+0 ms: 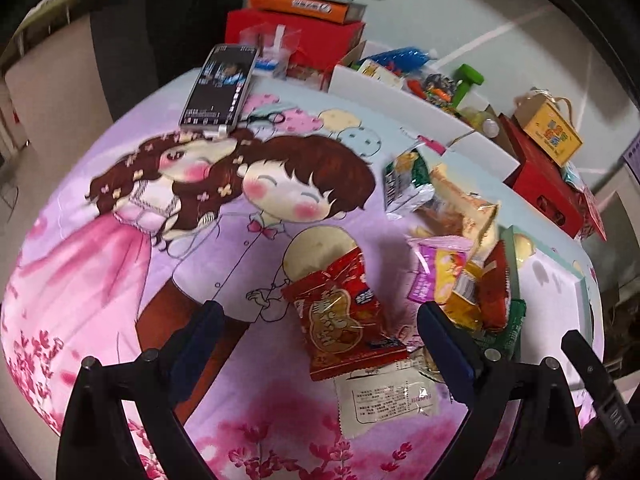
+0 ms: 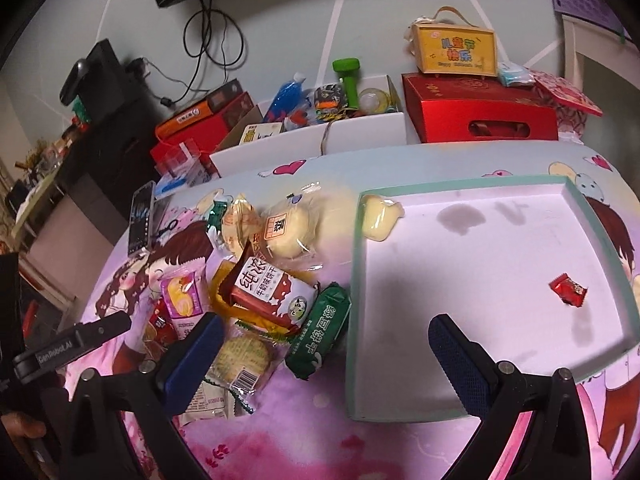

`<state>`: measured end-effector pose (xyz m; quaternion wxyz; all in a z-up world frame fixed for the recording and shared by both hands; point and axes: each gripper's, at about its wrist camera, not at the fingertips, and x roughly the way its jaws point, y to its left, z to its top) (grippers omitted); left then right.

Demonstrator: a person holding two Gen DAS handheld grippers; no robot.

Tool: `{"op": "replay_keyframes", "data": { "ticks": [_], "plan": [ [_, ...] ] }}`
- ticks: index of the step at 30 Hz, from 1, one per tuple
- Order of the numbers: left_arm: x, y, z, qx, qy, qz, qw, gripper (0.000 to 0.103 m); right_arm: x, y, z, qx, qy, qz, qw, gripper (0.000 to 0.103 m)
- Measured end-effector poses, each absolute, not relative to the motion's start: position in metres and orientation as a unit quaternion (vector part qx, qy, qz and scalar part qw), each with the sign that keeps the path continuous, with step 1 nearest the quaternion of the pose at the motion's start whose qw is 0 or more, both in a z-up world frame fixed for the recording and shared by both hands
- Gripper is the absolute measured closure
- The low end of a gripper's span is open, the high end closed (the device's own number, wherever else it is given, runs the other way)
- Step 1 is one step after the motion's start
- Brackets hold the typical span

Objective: Organize snacks
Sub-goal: 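Move both open tools back over the snack pile, then grasp red peanut bag with left tool while right tool grasps red-white biscuit packet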

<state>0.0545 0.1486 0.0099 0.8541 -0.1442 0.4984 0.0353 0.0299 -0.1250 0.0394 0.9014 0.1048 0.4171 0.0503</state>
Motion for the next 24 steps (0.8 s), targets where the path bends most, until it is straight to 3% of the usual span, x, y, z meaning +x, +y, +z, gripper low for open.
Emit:
{"op": "replay_keyframes", "data": {
  "ticks": [7,24],
  "plan": [
    [0.067,0.153,-0.011,-0.173,0.521,0.033,0.835,0.006,0.041,-0.106,0.021,0.061,0.440,0.056,0.894,0.000],
    [0.090,0.153,-0.040,-0.192,0.556,0.027,0.808,0.006,0.068,-0.059,0.008,-0.033,0.428,0.091,0.898,0.018]
  ]
}}
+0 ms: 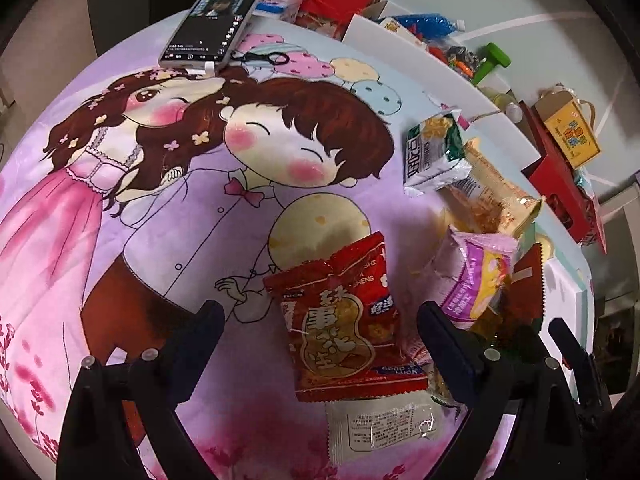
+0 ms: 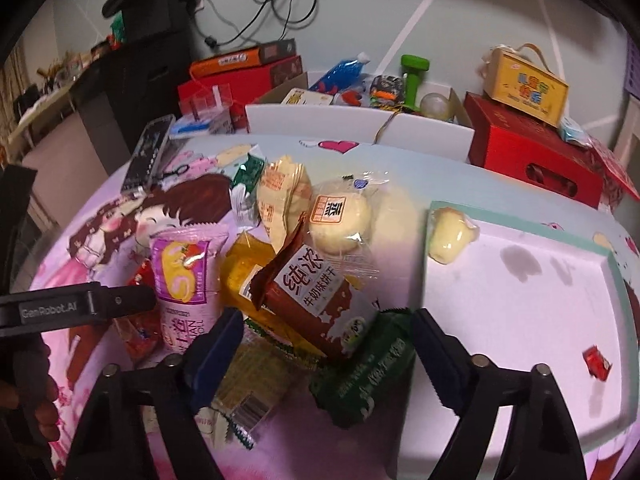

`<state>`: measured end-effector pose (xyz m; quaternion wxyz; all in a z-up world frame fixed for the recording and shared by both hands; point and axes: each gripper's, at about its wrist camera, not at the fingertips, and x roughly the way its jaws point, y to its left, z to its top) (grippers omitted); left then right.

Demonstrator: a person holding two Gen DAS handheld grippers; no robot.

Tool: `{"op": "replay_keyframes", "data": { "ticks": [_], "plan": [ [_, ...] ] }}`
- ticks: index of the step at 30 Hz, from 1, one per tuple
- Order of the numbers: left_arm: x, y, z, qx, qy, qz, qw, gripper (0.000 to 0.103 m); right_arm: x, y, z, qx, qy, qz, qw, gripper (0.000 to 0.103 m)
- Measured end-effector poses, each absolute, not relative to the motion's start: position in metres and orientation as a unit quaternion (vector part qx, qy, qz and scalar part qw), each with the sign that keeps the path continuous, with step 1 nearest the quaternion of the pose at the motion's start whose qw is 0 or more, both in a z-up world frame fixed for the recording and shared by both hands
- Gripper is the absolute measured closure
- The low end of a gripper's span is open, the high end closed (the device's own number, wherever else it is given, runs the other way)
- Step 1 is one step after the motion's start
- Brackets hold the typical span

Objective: Organize snacks
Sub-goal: 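Grasp red peanut bag with left tool while right tool grasps red-white biscuit packet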

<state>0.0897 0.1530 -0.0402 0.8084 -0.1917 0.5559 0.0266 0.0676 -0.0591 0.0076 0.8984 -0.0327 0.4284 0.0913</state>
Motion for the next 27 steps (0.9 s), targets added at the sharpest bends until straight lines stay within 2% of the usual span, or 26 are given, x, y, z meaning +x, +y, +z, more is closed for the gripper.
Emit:
{"op": "replay_keyframes", "data": {
  "ticks": [6,11,12,14,17,19,20,27],
  "plan": [
    [0.095,0.157,-0.053,-0.205,0.571,0.027,0.794,0.006,0.080,-0.051,-0.003,-0.054,0.429,0.096,0.897,0.023],
    [0.097,0.155,-0.056,-0.201,0.574,0.026,0.793,0.007,0.086,-0.054,-0.005,-0.042,0.433,0.104,0.894,0.036],
    [0.097,0.154,-0.056,-0.201,0.573,0.026,0.794,0.008,0.087,-0.055,-0.006,-0.039,0.434,0.105,0.894,0.036],
    [0.097,0.153,-0.056,-0.205,0.572,0.019,0.794,0.015,0.086,-0.057,-0.006,-0.034,0.433,0.107,0.894,0.037],
    [0.097,0.148,-0.055,-0.207,0.570,0.011,0.795,0.028,0.085,-0.058,-0.003,-0.022,0.430,0.115,0.895,0.050],
    [0.098,0.144,-0.055,-0.206,0.570,0.006,0.795,0.042,0.084,-0.058,-0.001,-0.020,0.428,0.117,0.896,0.053],
    [0.098,0.143,-0.055,-0.205,0.571,0.006,0.795,0.046,0.084,-0.058,0.000,-0.021,0.426,0.117,0.897,0.054],
    [0.098,0.148,-0.056,-0.213,0.566,0.006,0.796,0.051,0.081,-0.059,0.004,-0.018,0.419,0.121,0.900,0.062]
  ]
}}
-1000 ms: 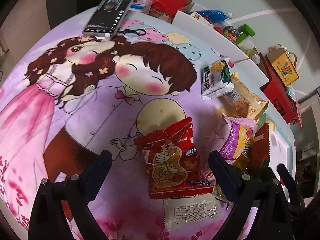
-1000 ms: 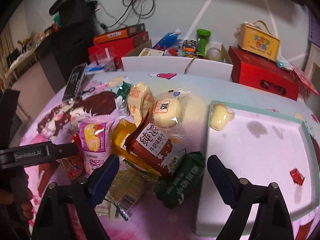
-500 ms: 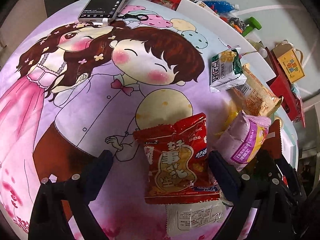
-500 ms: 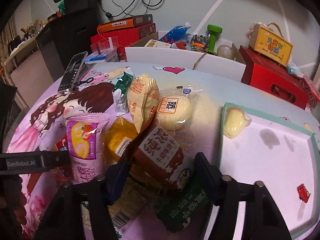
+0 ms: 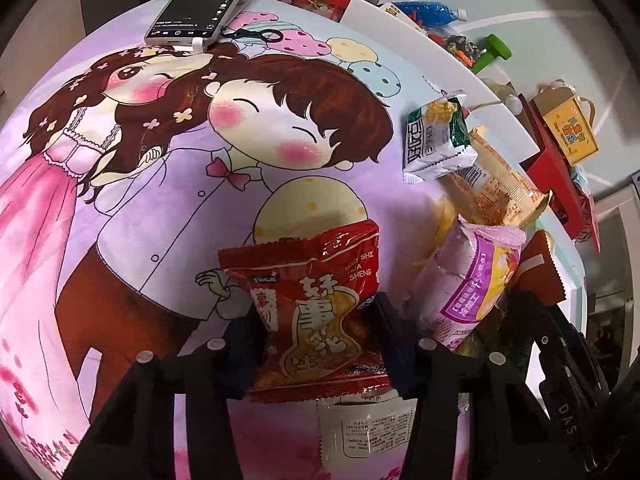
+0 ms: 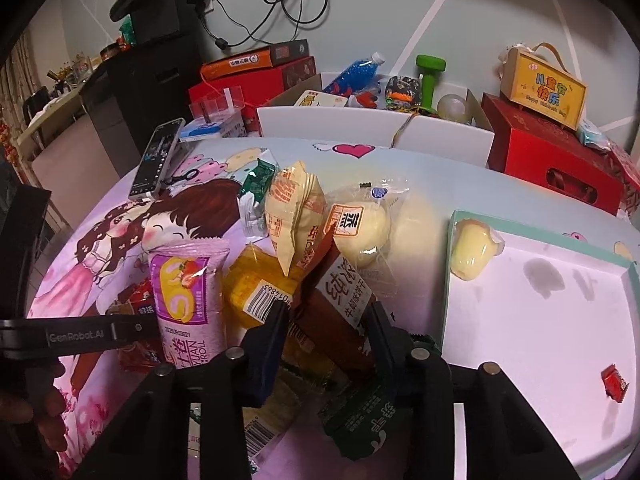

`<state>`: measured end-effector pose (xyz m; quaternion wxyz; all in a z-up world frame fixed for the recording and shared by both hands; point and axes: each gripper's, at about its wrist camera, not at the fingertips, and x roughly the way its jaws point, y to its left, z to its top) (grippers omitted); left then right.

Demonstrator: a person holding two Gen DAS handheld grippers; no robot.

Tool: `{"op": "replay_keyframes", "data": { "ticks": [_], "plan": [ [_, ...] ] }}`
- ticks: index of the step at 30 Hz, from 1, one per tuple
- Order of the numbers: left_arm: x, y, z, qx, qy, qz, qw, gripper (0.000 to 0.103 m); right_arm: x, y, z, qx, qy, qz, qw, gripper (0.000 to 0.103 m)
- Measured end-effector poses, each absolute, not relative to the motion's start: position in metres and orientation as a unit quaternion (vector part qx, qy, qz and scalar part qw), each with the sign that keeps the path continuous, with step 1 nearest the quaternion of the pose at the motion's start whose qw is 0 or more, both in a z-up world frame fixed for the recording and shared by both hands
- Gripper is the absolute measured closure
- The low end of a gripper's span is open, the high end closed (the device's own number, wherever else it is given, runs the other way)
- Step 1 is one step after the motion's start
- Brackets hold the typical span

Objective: Organize snacks
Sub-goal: 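Grasp red peanut bag with left tool while right tool grasps red-white biscuit packet, then carry peanut bag in left tool and biscuit packet in right tool over tray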

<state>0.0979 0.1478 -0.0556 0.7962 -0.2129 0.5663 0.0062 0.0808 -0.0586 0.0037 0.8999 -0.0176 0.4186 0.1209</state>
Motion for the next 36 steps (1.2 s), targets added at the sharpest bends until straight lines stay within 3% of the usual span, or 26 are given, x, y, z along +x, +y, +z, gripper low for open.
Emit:
{"op": "replay_keyframes", "data": {
  "ticks": [14,36],
  "plan": [
    [0.088,0.156,-0.037,-0.222,0.541,0.001,0.811,0.051,0.074,-0.069,0.020,-0.002,0.398,0.114,0.910,0.074],
    [0.078,0.144,0.001,-0.196,0.499,0.001,0.844,0.051,0.054,-0.085,0.052,0.019,0.363,0.116,0.924,0.078]
  ]
}}
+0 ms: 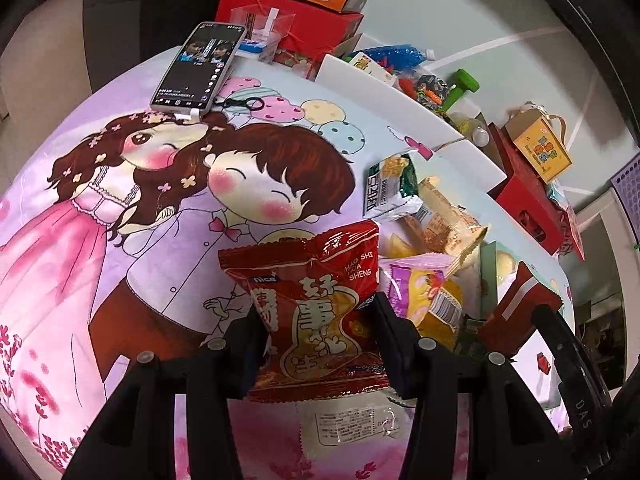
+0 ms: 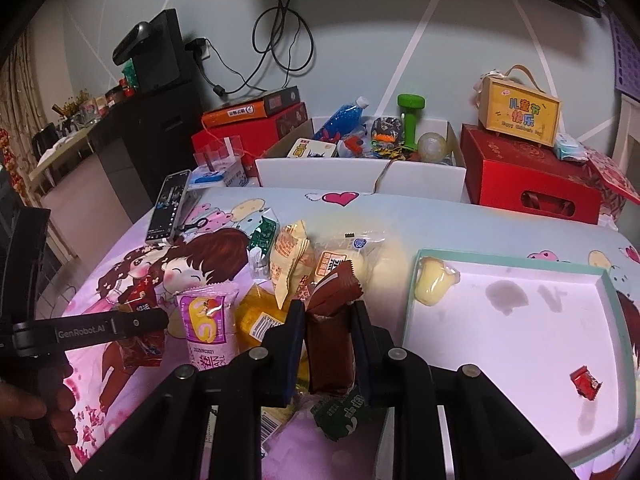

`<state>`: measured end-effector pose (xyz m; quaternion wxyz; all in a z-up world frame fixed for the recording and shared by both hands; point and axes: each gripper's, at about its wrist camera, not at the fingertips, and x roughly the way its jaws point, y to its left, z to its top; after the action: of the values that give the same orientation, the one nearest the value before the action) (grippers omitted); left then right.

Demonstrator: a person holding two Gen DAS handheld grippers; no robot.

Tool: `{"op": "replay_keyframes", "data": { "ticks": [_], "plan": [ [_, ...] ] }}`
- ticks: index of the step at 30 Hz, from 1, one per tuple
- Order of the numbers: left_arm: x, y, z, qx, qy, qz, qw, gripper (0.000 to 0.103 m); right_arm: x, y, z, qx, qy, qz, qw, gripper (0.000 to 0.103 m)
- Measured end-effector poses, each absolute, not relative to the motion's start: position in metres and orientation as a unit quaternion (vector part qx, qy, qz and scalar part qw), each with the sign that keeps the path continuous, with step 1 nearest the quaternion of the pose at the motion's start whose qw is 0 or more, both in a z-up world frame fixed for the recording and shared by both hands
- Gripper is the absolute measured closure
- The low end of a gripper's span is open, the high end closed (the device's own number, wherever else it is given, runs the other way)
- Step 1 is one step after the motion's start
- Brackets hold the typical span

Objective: Organize snacks
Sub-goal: 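Carry peanut bag in left tool and biscuit packet in right tool over tray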

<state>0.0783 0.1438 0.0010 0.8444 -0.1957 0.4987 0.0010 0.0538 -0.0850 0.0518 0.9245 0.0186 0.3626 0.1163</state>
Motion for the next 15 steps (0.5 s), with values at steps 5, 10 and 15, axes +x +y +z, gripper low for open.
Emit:
{"op": "replay_keyframes", "data": {
  "ticks": [5,10,15],
  "plan": [
    [0.078,0.135,0.014,-0.185,0.489,-0.010,0.852,0.051,0.050,-0.093,0.059,0.026,0.355,0.116,0.927,0.078],
    [0.082,0.114,0.027,-0.162,0.483,-0.022,0.860,0.051,0.048,-0.111,0.068,0.041,0.345,0.108,0.931,0.078],
    [0.091,0.075,0.038,-0.136,0.485,-0.068,0.861,0.051,0.045,-0.141,0.074,0.061,0.340,0.082,0.935,0.078]
  ]
}}
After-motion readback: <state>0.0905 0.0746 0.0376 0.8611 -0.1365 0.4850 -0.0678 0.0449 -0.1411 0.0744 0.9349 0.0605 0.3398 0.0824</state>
